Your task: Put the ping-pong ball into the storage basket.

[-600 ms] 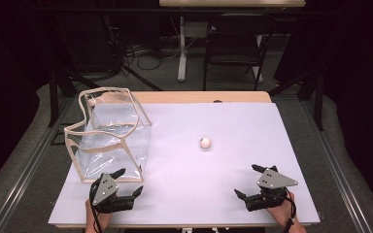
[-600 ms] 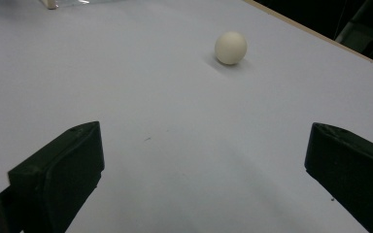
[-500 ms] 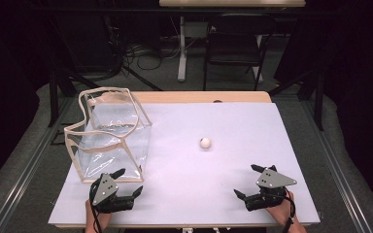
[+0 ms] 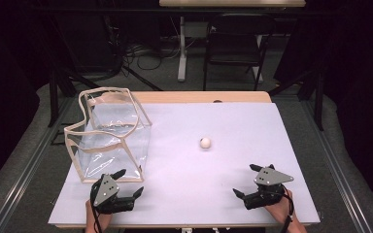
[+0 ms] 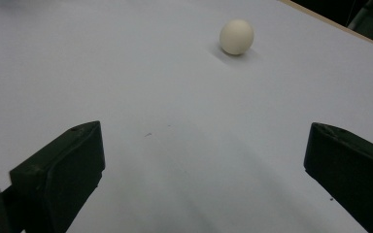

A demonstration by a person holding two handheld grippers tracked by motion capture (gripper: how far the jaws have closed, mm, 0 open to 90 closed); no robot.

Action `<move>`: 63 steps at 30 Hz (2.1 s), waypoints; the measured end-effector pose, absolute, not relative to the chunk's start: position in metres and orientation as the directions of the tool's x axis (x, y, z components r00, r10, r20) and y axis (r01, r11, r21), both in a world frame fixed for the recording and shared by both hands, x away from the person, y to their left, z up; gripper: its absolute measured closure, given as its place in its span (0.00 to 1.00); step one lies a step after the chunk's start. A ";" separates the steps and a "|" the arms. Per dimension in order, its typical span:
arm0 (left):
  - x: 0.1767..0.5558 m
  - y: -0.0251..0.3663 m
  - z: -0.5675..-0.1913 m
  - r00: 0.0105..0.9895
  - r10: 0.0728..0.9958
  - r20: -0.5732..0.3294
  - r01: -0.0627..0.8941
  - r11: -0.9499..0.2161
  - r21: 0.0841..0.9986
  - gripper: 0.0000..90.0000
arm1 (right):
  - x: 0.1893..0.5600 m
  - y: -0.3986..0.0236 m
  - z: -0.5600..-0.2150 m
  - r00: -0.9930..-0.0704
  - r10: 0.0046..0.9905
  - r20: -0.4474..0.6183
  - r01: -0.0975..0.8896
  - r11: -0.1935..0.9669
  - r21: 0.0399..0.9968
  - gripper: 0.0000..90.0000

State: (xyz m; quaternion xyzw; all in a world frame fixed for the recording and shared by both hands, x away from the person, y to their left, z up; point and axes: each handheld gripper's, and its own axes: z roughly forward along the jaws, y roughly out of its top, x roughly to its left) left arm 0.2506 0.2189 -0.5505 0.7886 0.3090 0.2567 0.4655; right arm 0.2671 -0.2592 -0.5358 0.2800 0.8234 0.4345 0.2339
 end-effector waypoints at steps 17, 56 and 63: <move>0.250 0.220 -0.551 0.678 0.725 0.119 0.247 -0.378 0.892 0.18 | 0.276 -0.243 -0.531 -0.755 0.641 -0.139 0.269 0.495 0.826 0.01; 0.252 0.216 -0.552 0.689 0.713 0.128 0.244 -0.395 0.885 0.18 | 0.317 -0.224 -0.513 -0.749 0.647 -0.142 0.296 0.518 0.803 0.02; 0.252 0.216 -0.552 0.687 0.715 0.126 0.247 -0.393 0.886 0.18 | 0.322 -0.220 -0.509 -0.750 0.645 -0.148 0.289 0.521 0.803 0.02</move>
